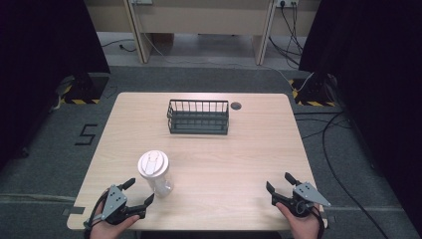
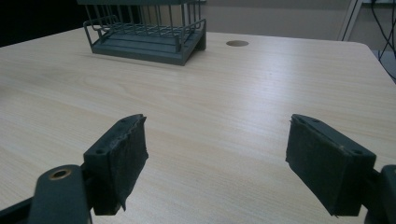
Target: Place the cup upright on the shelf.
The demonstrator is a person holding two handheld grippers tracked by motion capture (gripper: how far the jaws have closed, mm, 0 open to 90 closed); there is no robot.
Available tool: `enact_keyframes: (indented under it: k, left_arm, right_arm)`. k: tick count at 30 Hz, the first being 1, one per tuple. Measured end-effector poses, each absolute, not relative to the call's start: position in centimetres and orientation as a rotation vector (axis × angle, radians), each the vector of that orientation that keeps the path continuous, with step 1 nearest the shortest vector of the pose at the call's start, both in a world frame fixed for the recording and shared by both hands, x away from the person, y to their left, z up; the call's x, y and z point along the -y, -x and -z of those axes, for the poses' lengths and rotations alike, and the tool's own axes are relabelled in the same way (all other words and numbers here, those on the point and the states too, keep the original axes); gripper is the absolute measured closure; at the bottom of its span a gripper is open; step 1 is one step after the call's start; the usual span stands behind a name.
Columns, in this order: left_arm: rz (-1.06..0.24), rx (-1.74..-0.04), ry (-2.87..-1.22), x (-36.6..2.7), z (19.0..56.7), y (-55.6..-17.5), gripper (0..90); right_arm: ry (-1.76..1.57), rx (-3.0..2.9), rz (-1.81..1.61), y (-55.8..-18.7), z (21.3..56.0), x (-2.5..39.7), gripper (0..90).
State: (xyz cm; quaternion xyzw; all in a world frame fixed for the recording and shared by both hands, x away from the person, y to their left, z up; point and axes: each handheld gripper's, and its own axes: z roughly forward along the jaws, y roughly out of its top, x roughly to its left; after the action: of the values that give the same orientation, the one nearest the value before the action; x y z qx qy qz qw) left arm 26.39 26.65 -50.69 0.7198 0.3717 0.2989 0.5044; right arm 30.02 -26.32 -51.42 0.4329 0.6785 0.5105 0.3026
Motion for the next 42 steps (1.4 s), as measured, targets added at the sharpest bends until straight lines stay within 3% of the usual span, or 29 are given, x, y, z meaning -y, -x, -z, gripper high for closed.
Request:
enact_keyframes:
  k: [42]
  left_arm:
    - [-0.663,-0.889,-1.761,-24.1,50.9,-29.4,14.6]
  right_arm:
    - [-1.157,-1.824,-1.357,-30.3,51.4,26.3,21.5]
